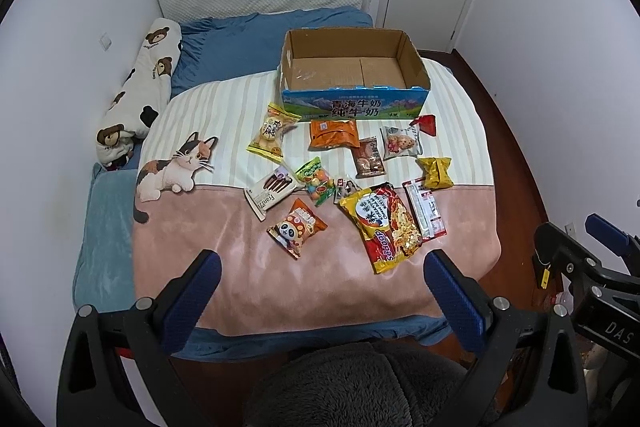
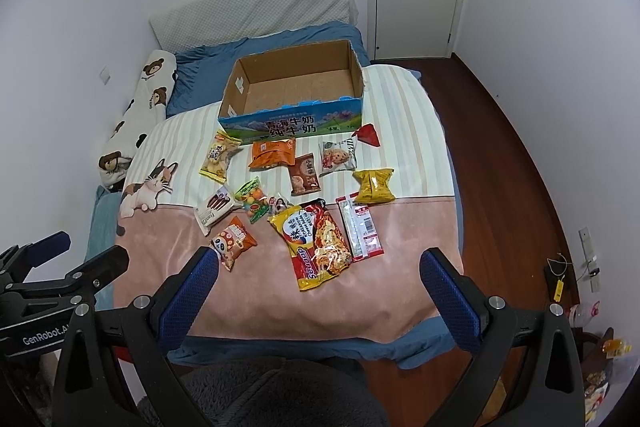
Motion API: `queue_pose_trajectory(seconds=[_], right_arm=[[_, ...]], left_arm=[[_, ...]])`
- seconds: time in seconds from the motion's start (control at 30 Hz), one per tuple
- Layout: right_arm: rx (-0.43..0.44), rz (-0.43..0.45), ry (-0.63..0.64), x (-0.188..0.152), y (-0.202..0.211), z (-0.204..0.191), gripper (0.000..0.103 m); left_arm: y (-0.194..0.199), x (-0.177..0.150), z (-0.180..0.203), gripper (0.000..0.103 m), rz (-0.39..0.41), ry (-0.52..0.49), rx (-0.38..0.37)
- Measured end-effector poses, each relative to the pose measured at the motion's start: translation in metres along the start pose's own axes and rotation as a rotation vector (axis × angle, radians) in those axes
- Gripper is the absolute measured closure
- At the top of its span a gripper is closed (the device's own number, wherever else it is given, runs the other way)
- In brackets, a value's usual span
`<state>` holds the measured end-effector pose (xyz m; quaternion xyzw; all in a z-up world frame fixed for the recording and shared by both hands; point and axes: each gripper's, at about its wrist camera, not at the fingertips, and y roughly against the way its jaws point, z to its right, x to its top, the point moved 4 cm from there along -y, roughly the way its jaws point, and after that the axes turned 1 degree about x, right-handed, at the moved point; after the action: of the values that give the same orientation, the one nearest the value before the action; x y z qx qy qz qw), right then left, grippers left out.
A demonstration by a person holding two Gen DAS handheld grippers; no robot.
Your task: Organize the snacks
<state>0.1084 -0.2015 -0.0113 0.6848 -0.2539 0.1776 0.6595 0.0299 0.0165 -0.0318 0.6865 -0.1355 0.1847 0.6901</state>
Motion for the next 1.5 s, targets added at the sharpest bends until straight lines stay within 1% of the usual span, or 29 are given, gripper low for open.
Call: queue_pose_trajectory(seconds=[1.17,1.33,1.5], right_arm=[[-0.005,0.009,0.002,0.013,-0.001,0.0,0.0],[-0.006,0.009,0.001,0.011,-0.001,-0.001,0.0],[-0.004,0.001,0.002,0.024,-0.008,-0.001,0.0]], left_arm=[[-0.004,0.006,0.001,0.0,-0.002,0.007,-0.009],[-0.005,0.006,0.003,0.0,-0.006,0.008,-0.01],[-0.009,0.008,0.005,0.0,-0.011,0.009,-0.01]])
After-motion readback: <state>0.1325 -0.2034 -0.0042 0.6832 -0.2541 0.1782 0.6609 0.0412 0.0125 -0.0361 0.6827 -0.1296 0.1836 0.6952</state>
